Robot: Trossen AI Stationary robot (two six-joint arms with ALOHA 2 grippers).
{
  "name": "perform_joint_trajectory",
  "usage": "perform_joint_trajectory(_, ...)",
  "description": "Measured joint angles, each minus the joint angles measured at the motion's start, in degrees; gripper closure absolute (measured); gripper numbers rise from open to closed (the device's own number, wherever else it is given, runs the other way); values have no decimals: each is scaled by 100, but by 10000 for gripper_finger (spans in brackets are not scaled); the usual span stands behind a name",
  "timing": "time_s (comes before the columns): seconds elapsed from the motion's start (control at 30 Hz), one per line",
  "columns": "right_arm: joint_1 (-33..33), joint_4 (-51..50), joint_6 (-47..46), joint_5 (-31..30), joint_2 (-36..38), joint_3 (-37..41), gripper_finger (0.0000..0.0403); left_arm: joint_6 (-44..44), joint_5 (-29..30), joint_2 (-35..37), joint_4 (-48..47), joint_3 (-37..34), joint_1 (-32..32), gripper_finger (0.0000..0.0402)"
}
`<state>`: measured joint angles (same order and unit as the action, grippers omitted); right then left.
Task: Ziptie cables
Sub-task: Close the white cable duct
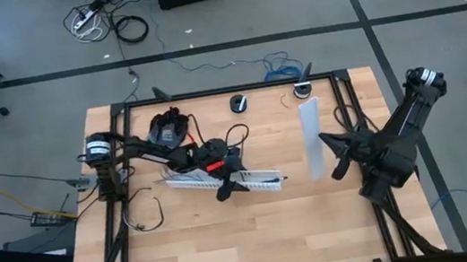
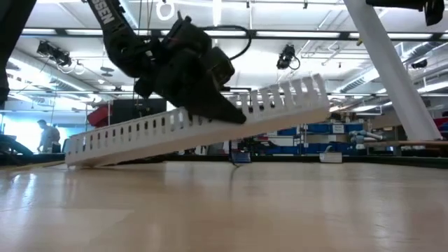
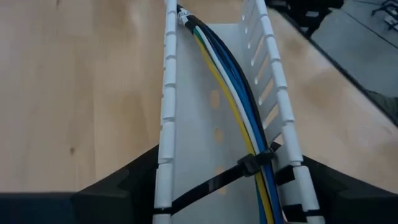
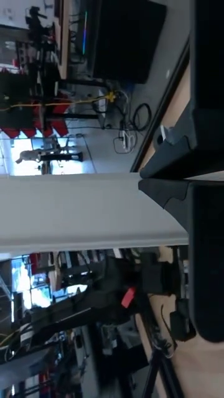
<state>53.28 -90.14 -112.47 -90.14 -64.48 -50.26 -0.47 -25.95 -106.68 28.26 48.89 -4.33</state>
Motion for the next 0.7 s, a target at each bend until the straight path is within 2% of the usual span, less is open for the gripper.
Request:
perform_joint_trajectory(0.17,-6,5,350,0,292,0,402,178,458,-223,-61,-46,-10,158)
perform_joint_trajectory(0.43,-79,17,1045,39,705,-85,402,392,504,-285,-59,-32,-16,158)
perform_joint_trajectory(0.53,-98,8,1327,675,1012,-200,402,387,505,-285,-78,-29,-18,158)
perform_joint_trajectory(0.7,-48,185,1387,1133,1582,-260,403,420,502,-285,-104,-42,-18,158)
